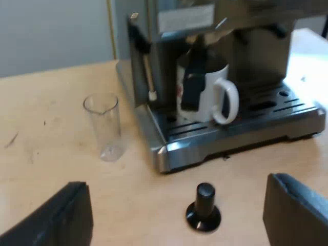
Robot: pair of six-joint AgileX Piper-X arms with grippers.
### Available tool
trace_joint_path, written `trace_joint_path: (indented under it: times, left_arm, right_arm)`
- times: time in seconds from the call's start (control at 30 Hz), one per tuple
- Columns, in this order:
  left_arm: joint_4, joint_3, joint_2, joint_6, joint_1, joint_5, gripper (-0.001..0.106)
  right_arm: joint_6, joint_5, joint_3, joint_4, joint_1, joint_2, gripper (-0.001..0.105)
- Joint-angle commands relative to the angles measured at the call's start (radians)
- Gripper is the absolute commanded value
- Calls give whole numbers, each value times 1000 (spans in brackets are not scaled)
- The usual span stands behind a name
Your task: Place mug into machine
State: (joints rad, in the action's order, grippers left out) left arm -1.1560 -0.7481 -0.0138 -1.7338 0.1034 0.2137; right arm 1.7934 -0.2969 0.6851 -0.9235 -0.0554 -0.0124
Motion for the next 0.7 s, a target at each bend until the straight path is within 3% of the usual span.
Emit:
trace_joint_path:
  times: [0.03, 0.33, 0.7]
  left_arm:
    - [18, 54, -140, -12, -2, -18, 70]
    - [18, 193, -138, -12, -2, -16, 70]
    - [153, 198, -138, -12, -2, -16, 70]
  right_arm:
    - [6, 10, -30, -1, 6, -40, 75]
    - [-1, 46, -112, -1, 6, -40, 75]
    - [-1, 53, -167, -9, 6, -40, 75]
